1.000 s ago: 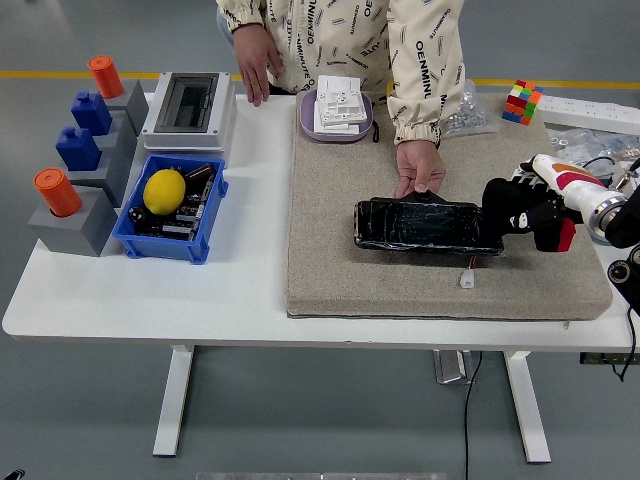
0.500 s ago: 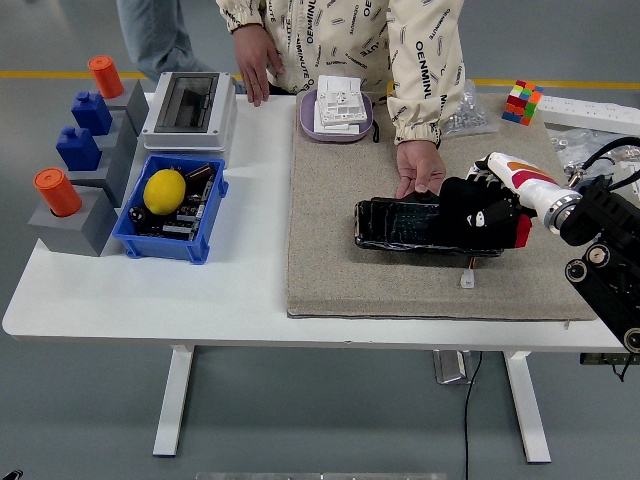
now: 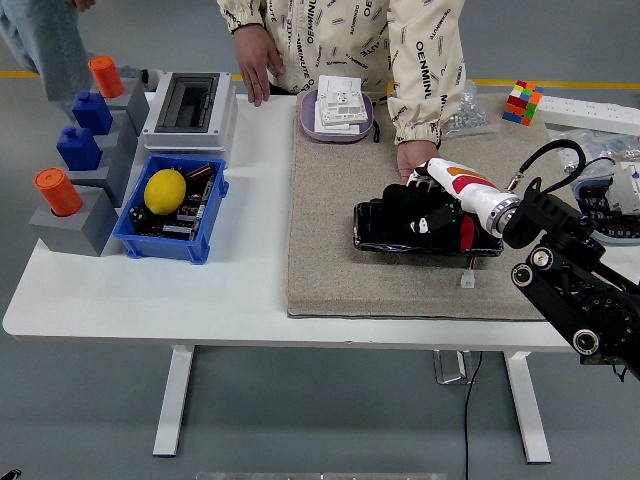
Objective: Pick the rag up,wipe the panel,place it on the desk
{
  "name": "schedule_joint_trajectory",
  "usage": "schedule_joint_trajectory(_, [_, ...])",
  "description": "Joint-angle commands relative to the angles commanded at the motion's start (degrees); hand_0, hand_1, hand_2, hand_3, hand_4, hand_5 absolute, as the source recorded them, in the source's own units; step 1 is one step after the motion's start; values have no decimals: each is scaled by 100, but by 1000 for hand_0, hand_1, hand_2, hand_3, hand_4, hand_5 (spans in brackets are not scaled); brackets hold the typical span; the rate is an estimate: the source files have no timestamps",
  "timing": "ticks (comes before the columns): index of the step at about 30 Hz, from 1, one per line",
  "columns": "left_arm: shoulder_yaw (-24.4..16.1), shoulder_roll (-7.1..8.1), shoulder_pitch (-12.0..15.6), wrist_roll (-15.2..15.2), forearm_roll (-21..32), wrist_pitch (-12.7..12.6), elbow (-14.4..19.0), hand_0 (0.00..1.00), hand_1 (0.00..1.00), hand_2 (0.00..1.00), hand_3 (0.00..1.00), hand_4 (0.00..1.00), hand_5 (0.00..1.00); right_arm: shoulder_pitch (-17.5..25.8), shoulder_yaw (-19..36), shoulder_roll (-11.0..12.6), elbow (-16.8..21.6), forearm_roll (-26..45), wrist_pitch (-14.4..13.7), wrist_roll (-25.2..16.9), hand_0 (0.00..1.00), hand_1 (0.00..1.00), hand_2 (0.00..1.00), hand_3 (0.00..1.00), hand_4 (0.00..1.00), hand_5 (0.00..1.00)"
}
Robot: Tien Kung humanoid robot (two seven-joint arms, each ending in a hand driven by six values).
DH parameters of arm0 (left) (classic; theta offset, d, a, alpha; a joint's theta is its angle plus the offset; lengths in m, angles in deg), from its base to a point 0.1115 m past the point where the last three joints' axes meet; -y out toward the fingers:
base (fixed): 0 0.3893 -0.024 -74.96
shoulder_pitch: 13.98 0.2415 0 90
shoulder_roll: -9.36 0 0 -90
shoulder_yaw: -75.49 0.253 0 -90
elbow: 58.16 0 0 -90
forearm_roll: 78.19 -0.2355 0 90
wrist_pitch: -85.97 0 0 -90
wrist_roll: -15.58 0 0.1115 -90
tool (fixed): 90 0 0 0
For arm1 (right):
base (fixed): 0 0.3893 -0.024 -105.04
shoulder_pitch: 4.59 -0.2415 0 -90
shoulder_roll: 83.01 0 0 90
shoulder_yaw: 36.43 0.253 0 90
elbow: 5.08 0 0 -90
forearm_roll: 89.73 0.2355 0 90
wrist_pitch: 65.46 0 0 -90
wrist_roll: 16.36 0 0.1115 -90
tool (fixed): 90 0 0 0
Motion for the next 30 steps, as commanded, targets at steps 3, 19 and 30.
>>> schedule_joint_trajectory(3, [11,7,-6,3,5,2,0,721,716,767,621,684,570,-47,-36,-117,19,-2,-7,3,287,401,459,452,907,2])
schedule_joint_trajectory(19, [71,30,25,-14,21,-5,0,722,716,768,621,683,567,-78,-264,-658,43,4,-22,5,287,401,459,452,912,2])
schedule_joint_trajectory(30, [84,37,54,-17,10,-6,0,721,716,767,622,684,568,-216,-453,-715,102,35,-14,10,286,400,459,452,914,2])
